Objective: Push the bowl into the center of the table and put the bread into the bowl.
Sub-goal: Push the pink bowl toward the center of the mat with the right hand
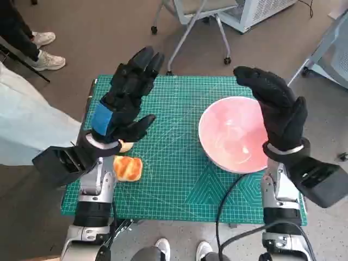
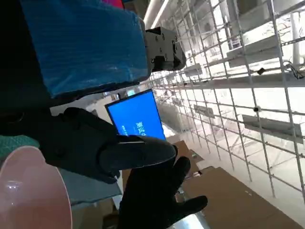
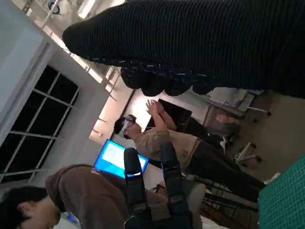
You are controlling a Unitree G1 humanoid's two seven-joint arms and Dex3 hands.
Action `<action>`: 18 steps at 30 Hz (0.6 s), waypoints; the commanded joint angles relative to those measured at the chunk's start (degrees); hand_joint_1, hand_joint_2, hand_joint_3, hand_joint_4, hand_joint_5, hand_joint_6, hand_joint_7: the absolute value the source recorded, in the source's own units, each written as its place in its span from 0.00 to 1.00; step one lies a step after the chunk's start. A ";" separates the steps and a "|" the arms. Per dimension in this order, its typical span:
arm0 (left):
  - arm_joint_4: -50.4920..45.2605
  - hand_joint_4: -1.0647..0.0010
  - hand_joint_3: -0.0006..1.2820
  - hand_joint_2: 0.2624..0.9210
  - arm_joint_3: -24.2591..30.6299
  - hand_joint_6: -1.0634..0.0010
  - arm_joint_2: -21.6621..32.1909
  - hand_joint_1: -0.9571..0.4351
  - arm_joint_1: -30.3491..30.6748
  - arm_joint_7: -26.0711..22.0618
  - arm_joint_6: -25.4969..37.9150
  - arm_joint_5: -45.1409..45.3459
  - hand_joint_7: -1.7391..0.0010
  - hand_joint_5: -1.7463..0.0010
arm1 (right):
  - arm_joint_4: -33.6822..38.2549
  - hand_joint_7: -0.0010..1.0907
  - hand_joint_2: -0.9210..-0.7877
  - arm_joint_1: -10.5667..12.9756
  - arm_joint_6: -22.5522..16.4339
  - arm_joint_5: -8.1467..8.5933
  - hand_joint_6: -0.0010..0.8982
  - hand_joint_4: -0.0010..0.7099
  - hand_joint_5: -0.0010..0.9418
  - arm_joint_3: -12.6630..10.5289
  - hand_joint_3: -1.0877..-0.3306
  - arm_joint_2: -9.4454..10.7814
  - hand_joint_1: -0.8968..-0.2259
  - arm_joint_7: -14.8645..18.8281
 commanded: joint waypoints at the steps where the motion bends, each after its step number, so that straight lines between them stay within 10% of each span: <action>1: -0.78 0.92 0.34 1.00 -0.08 1.00 0.21 0.25 0.16 0.04 0.30 -0.14 0.78 1.00 | 0.25 0.51 0.00 1.40 0.68 0.45 0.03 0.26 0.00 -0.17 0.50 0.44 0.35 0.15; 18: -1.21 0.92 0.34 1.00 -0.24 1.00 0.25 0.25 0.18 0.06 0.43 0.12 0.78 1.00 | -1.39 0.50 0.00 1.86 2.17 2.62 0.04 0.26 0.00 -0.23 0.50 0.66 0.36 1.22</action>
